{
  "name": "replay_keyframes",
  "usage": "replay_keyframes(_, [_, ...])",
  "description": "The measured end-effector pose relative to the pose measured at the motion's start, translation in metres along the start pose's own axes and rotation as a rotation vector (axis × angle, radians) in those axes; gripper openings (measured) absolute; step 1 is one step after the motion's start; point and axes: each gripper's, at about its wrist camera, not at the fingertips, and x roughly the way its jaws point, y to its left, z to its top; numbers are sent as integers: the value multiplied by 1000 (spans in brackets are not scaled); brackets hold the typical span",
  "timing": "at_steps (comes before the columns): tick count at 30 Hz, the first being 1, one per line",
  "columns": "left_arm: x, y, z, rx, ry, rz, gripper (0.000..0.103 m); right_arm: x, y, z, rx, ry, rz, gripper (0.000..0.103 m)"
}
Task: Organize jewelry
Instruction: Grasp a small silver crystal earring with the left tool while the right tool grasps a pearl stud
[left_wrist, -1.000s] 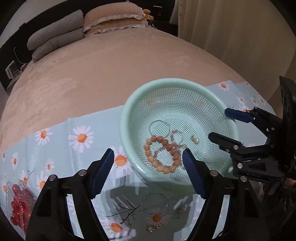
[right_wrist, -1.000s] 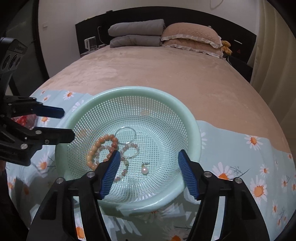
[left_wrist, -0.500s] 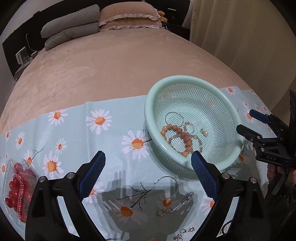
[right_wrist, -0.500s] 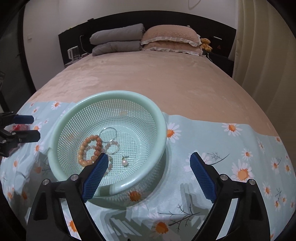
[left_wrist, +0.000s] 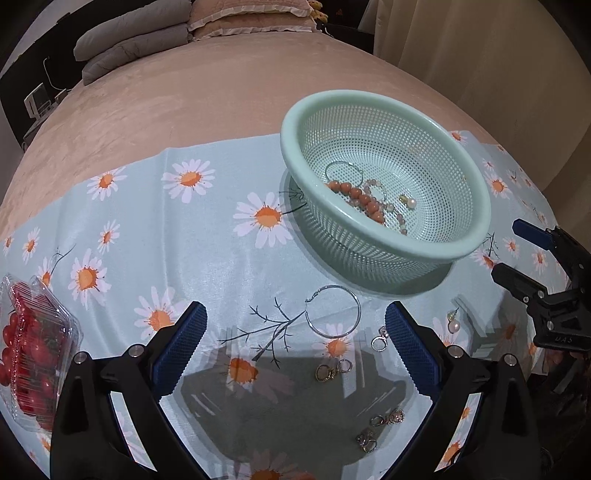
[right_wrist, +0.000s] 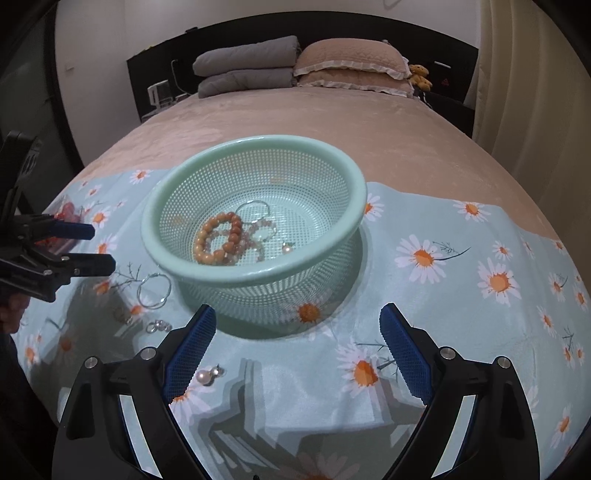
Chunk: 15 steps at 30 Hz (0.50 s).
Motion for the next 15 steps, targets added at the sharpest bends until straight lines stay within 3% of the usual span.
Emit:
replay_keyframes(9, [29, -14, -13, -3, 60, -44, 95, 7, 24, -22, -42, 62, 17, 86])
replay_keyframes(15, [47, -26, -19, 18, 87, -31, 95, 19, 41, -38, -84, 100, 13, 86])
